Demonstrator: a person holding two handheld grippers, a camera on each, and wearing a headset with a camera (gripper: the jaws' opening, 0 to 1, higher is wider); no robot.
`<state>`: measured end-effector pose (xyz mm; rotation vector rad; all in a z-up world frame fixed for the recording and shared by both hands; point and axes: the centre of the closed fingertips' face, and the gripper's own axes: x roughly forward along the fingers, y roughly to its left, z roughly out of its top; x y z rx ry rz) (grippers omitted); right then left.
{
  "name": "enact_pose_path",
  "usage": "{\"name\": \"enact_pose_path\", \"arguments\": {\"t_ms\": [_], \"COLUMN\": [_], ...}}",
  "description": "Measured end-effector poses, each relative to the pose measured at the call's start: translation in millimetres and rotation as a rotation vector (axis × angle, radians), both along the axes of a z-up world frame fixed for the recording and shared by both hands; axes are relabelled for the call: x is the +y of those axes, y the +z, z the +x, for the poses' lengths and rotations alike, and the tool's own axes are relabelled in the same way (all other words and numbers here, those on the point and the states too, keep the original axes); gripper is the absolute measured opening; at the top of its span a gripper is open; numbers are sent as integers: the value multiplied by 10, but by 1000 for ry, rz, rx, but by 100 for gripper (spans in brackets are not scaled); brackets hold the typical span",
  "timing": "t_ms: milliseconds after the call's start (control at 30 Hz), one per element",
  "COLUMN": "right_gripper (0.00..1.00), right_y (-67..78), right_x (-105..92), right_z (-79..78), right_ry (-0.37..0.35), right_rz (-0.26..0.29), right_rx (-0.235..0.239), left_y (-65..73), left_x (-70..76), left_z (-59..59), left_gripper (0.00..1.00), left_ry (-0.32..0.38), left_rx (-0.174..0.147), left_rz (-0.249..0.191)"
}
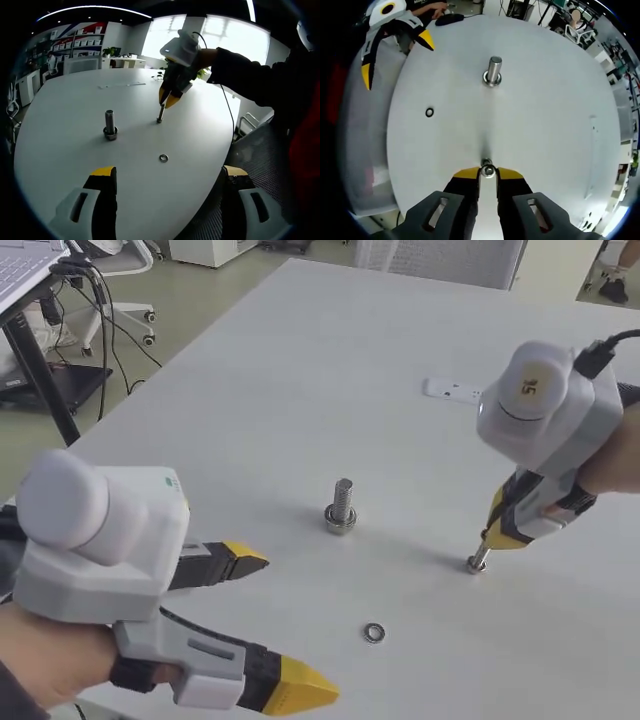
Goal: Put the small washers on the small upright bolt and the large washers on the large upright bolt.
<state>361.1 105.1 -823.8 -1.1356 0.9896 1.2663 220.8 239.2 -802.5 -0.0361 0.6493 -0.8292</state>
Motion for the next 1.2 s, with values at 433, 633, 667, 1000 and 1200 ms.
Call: {"name": "enact_pose_path", "arguments": {"t_ms": [433,633,667,1000,1200], "right_gripper": [13,13,13,13,14], "right_y": [-185,-280,-298,-409,-433], "right_x": [-3,5,7,-6,6], "right_z": [-18,-18,-20,-42,-58], "right_ry": [-10,-15,-14,-25,-22], "right_rz": [-4,-10,-10,-10,-10], "right_rx": [34,46,48,62,65], "left_y": [-8,-11,-11,-21,-25], "left_x": [-1,2,2,6,9], "left_z": [-4,-2,-2,-13,-19], "left_gripper": [86,86,86,85,85], "left_ry": [-1,0,0,2,3], "left_rx": [4,6,6,9,8], "left_rz": [1,3,4,6,6]}}
